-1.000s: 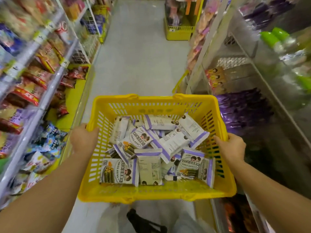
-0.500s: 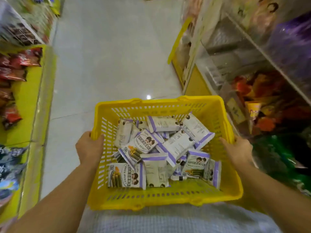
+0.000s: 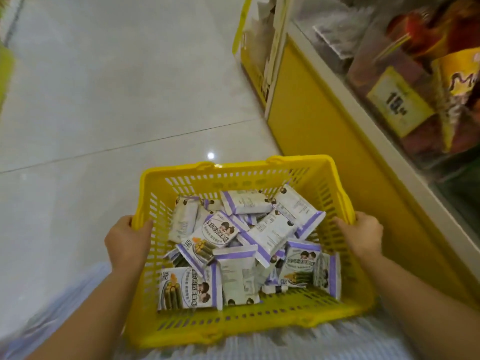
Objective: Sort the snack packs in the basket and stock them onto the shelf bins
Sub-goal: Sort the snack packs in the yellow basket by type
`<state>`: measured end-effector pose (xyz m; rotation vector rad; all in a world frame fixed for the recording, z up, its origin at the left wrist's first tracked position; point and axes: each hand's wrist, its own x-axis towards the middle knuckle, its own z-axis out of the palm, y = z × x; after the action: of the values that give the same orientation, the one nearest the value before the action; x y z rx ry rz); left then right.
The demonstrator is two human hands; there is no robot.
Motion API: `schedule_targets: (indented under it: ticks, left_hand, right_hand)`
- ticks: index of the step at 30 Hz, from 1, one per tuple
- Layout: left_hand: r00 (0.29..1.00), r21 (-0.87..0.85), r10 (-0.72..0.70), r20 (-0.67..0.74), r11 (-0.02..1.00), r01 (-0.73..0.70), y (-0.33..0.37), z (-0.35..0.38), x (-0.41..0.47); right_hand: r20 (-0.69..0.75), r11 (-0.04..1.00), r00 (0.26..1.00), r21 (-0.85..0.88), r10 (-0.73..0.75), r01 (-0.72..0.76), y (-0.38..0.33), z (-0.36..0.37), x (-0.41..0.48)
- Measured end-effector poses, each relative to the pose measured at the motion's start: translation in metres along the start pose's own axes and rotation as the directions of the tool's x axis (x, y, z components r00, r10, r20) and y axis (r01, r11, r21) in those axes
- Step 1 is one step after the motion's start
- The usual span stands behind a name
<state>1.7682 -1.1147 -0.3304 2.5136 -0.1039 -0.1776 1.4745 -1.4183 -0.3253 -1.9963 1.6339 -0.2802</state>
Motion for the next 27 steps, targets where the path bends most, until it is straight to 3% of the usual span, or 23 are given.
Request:
schedule_targets:
  ticks: [11, 13, 15, 18, 20, 22, 24, 27]
  left_hand:
    - [0.995, 0.095, 0.096, 0.036, 0.991, -0.099, 0.003, 0.004, -0.029]
    - [0.988, 0.131, 0.148, 0.031, 0.98, -0.151, 0.003, 0.003, -0.04]
    - [0.964, 0.229, 0.267, 0.007, 0.938, -0.262, 0.003, 0.005, -0.056]
    - [0.898, 0.16, 0.44, 0.003, 0.886, -0.435, 0.004, 0.015, -0.092]
    - [0.876, 0.012, 0.471, 0.102, 0.88, -0.475, 0.002, 0.025, -0.114]
    - [0.851, -0.106, 0.451, 0.27, 0.892, -0.439, -0.003, 0.033, -0.127]
    - [0.802, -0.096, 0.419, 0.426, 0.902, -0.42, -0.009, 0.036, -0.129]
    - [0.769, -0.113, 0.376, 0.517, 0.92, -0.374, -0.011, 0.034, -0.127]
  right_hand:
    - [0.088, 0.997, 0.996, -0.083, -0.001, 0.008, 0.009, -0.008, -0.024]
    - [0.058, 0.963, 0.994, -0.25, -0.094, 0.106, 0.008, -0.01, -0.042]
    - [0.021, 0.85, 0.962, -0.465, -0.271, 0.249, 0.006, -0.01, -0.063]
    - [0.166, 0.698, 0.876, -0.546, -0.452, 0.463, 0.005, -0.002, -0.086]
    - [0.252, 0.706, 0.879, -0.525, -0.405, 0.476, 0.008, 0.001, -0.095]
    - [0.275, 0.784, 0.923, -0.495, -0.268, 0.375, 0.013, -0.002, -0.101]
    - [0.317, 0.806, 0.932, -0.497, -0.175, 0.321, 0.019, -0.004, -0.105]
    - [0.352, 0.857, 0.93, -0.444, -0.103, 0.263, 0.023, -0.004, -0.107]
